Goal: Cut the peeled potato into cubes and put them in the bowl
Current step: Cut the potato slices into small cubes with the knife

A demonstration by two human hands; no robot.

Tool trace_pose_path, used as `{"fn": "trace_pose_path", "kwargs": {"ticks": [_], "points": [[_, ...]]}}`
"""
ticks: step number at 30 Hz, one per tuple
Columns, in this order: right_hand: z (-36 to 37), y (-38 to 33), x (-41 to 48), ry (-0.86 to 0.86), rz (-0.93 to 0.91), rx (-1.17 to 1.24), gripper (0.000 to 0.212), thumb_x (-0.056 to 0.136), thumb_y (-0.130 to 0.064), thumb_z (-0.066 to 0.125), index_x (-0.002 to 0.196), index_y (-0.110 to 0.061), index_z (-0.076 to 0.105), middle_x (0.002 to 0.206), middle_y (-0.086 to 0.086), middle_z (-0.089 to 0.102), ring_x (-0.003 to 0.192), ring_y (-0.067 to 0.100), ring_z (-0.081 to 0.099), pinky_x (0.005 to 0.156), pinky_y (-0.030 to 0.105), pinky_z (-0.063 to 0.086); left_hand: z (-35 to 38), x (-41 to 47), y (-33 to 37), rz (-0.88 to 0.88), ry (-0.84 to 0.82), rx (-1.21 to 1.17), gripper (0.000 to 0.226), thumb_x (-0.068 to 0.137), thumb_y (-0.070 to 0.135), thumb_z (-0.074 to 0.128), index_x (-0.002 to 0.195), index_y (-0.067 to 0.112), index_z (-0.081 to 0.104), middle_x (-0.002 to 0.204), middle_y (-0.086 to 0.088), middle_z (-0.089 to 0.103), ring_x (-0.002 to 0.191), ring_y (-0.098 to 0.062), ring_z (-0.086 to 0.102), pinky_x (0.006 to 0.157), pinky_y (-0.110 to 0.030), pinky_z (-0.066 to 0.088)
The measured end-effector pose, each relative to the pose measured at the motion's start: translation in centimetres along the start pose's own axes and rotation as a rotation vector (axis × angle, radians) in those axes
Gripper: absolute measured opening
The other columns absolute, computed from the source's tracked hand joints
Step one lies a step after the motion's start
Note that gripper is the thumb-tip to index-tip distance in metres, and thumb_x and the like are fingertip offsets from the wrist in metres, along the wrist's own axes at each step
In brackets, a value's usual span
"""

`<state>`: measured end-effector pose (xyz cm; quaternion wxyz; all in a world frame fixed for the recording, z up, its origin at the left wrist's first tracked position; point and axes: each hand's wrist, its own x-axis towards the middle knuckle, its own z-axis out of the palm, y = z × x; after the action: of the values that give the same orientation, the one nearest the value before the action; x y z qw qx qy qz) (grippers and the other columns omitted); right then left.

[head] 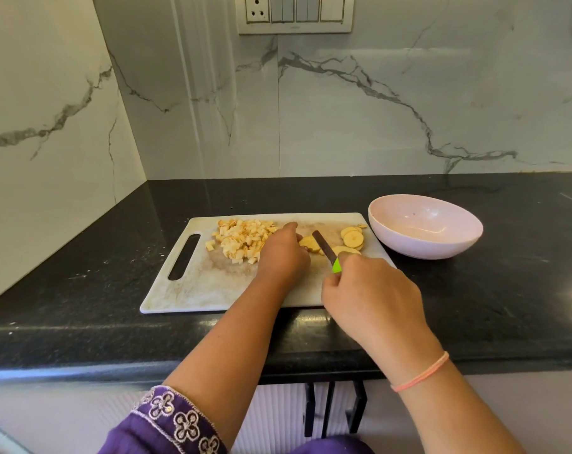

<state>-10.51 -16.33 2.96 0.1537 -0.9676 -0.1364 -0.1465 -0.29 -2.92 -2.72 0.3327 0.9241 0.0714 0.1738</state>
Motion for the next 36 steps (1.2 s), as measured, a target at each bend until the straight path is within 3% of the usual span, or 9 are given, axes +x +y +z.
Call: {"fn": "trace_pose_path", "kwargs": {"ticks": [5,10,15,18,24,34,36], "points": [[1.6,-0.2,2.9,-0.015,0.024,0.004,0.026,0.096,-0.027,0.038,0.110,-0.016,0.058,0.082,0.002,0.053,0.075,0.022,0.048,0.059,0.028,0.032,0.1,-0.1,0.2,-0.010,0.011,-0.009,0.054,0.089,0.003,0.051,0.142,0.008,0.039,0.121,-0.006,0.062,0.109,-0.020,0.058,0.092,-0.029,0.048],[2.8,-0.6,4.4,-0.105,0.043,-0.012,0.025,0.095,-0.026,0.040,0.107,-0.015,0.060,0.102,0.006,0.064,0.090,0.025,0.058,0.064,0.029,0.036,0.0,0.1,0.5,-0.018,0.013,0.004,0.054,0.088,0.004,0.053,0.140,0.008,0.041,0.118,-0.005,0.063,0.106,-0.021,0.060,0.088,-0.031,0.050],[1.8,-1.2,5.0,-0.143,0.037,-0.010,0.022,0.095,-0.025,0.043,0.104,-0.014,0.060,0.090,0.004,0.057,0.078,0.022,0.049,0.062,0.028,0.034,-0.3,0.2,0.5,-0.020,0.031,0.009,0.048,0.088,0.004,0.054,0.135,0.006,0.045,0.112,-0.007,0.064,0.101,-0.022,0.060,0.087,-0.035,0.051],[1.5,-1.4,5.0,-0.173,0.019,-0.028,0.022,0.093,-0.024,0.044,0.105,-0.014,0.059,0.096,0.006,0.060,0.080,0.023,0.049,0.064,0.028,0.034,-0.2,-0.1,0.6,-0.023,0.031,0.011,0.041,0.088,0.003,0.052,0.130,0.004,0.048,0.110,-0.009,0.065,0.098,-0.024,0.060,0.085,-0.036,0.051],[1.6,-1.7,3.5,-0.152,-0.050,-0.091,0.017,0.094,-0.022,0.044,0.097,-0.016,0.060,0.071,-0.002,0.045,0.077,0.020,0.054,0.063,0.030,0.039,-0.5,0.1,0.7,-0.039,0.034,0.015,0.044,0.089,0.003,0.054,0.132,0.005,0.046,0.115,-0.009,0.063,0.101,-0.023,0.060,0.085,-0.035,0.052],[0.7,-0.7,0.8,-0.143,-0.067,-0.030,0.018,0.094,-0.028,0.045,0.078,-0.019,0.044,0.064,-0.005,0.038,0.071,0.018,0.050,0.060,0.028,0.035,-0.3,-0.4,0.5,-0.039,0.082,-0.003,0.043,0.090,0.001,0.048,0.133,0.006,0.046,0.119,-0.008,0.062,0.106,-0.023,0.058,0.084,-0.030,0.048],[0.5,-0.1,0.6,-0.149,-0.045,0.007,0.018,0.095,-0.031,0.042,0.084,-0.019,0.051,0.068,-0.005,0.042,0.077,0.020,0.054,0.062,0.028,0.037,-0.2,-0.5,0.6,-0.021,0.084,0.008,0.047,0.090,0.002,0.048,0.137,0.008,0.043,0.121,-0.008,0.061,0.110,-0.023,0.058,0.088,-0.030,0.048]]}}
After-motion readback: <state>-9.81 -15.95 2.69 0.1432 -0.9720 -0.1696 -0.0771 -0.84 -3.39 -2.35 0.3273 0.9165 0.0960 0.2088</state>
